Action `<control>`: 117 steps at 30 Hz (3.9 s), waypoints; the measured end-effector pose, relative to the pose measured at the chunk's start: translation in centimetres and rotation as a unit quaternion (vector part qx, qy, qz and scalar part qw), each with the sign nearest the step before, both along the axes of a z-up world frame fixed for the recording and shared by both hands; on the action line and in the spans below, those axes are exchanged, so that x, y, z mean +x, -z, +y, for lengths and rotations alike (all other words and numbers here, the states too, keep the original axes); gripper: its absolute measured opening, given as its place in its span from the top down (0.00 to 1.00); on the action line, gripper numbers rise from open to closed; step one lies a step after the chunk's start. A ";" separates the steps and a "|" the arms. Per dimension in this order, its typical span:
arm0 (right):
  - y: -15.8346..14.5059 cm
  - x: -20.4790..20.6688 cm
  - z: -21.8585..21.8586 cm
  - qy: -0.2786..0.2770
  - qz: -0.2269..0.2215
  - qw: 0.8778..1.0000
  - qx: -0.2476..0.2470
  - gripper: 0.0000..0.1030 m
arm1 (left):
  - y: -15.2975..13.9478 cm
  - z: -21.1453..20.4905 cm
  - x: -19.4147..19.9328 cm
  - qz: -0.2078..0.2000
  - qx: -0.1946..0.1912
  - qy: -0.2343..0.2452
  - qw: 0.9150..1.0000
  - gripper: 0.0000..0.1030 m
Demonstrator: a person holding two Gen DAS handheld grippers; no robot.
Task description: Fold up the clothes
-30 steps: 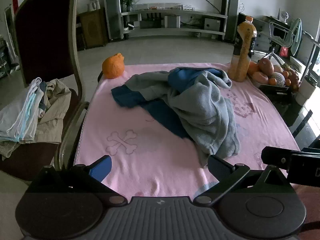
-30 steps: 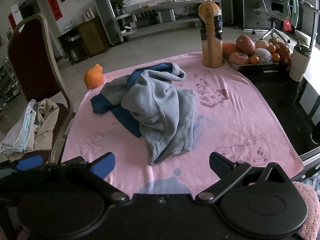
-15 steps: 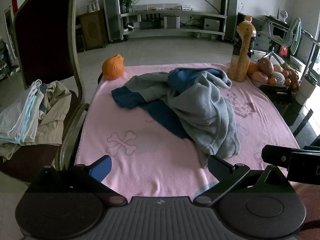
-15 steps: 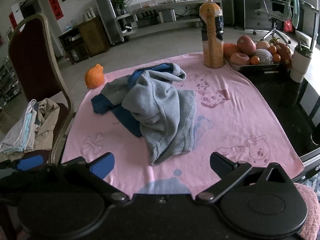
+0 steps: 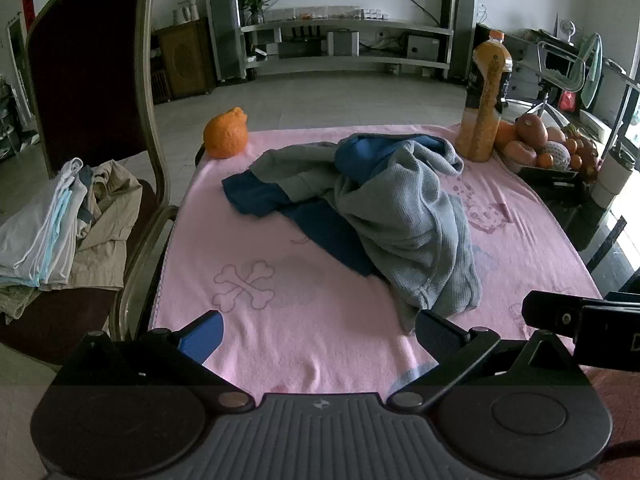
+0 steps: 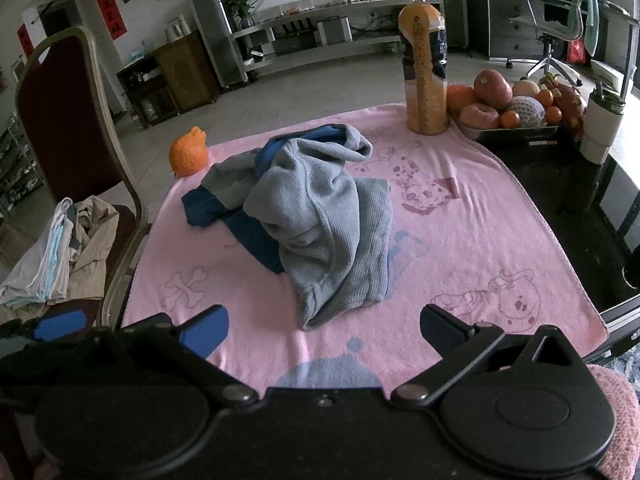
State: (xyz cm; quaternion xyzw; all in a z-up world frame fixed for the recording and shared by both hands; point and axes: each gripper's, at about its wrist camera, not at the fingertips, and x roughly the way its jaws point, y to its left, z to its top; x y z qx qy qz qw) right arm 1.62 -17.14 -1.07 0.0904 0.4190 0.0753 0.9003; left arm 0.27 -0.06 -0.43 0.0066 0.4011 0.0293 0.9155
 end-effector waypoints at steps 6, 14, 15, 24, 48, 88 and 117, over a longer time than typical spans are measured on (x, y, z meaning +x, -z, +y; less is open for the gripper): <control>0.1 0.0 0.1 -0.001 0.001 1.000 -0.001 0.00 | 0.1 0.0 0.1 0.002 0.003 -0.009 1.000 0.01; -0.1 0.6 -0.1 0.003 0.000 1.000 -0.003 0.00 | 0.3 0.1 0.2 0.006 0.003 -0.016 1.000 0.01; -0.2 0.8 -0.2 0.004 -0.002 1.000 -0.003 0.00 | 0.3 0.2 0.2 0.006 0.003 -0.017 1.000 0.01; -1.1 2.7 -0.9 0.015 -0.013 1.000 -0.009 0.00 | -0.9 4.2 2.2 -0.019 0.015 -0.066 0.998 0.01; 4.6 24.5 -3.2 0.093 -0.002 0.994 0.050 0.40 | 8.5 8.2 12.3 0.037 -0.050 -0.075 0.995 0.07; -20.2 16.4 -8.3 0.086 -0.228 0.931 0.272 0.81 | -2.3 11.7 1.6 -0.164 -0.114 -0.082 0.976 0.11; 12.2 14.7 -19.3 0.121 0.076 0.957 0.250 0.57 | 13.3 11.2 12.0 0.103 -0.251 -0.174 0.947 0.57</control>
